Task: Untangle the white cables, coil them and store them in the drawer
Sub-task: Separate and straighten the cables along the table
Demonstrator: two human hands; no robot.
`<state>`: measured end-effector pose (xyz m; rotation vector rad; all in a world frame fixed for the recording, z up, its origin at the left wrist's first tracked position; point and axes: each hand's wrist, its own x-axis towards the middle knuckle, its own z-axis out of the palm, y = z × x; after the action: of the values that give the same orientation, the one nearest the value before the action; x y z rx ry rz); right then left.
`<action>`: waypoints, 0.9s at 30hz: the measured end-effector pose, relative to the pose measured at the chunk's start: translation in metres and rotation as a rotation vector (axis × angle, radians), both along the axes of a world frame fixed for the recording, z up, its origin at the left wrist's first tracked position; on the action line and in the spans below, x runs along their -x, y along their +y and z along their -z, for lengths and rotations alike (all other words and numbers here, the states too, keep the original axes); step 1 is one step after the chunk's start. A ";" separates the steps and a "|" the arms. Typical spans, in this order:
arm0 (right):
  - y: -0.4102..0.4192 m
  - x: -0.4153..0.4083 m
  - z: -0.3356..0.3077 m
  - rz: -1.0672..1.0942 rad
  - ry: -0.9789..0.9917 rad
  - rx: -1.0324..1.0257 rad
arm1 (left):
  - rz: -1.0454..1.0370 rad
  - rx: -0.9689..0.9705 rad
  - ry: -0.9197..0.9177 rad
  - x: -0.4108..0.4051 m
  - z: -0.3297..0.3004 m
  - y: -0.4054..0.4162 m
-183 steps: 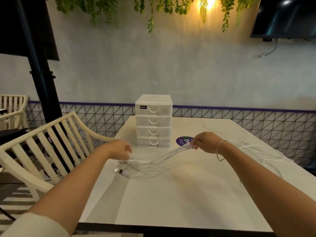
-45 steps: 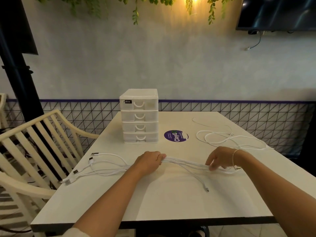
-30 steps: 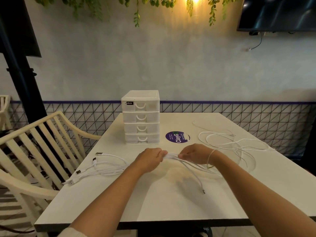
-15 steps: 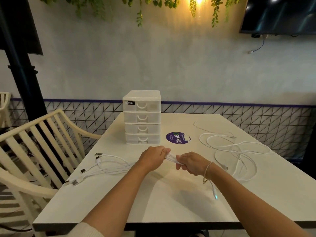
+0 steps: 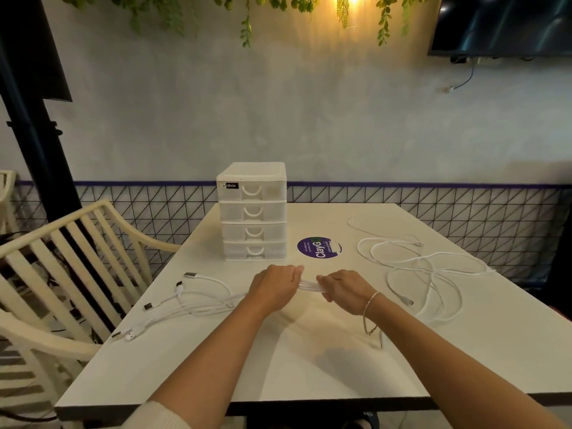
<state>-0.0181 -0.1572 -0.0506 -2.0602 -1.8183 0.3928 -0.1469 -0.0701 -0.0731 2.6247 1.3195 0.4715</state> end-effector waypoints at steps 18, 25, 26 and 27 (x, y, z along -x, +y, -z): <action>-0.006 -0.018 -0.012 0.045 0.087 -0.077 | -0.056 0.055 0.008 0.043 -0.009 0.030; 0.004 -0.036 -0.012 0.034 0.095 -0.130 | 0.036 -0.081 0.153 0.042 -0.014 0.016; 0.007 -0.041 -0.010 0.074 0.094 -0.153 | 0.081 -0.078 0.195 0.040 -0.013 0.008; 0.009 -0.042 -0.008 0.094 0.106 -0.165 | 0.111 -0.084 0.221 0.039 -0.012 0.004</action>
<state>0.0236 -0.1477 -0.0421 -1.9652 -1.6282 0.3088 -0.1863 -0.0663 -0.0614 2.8710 1.2270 0.2306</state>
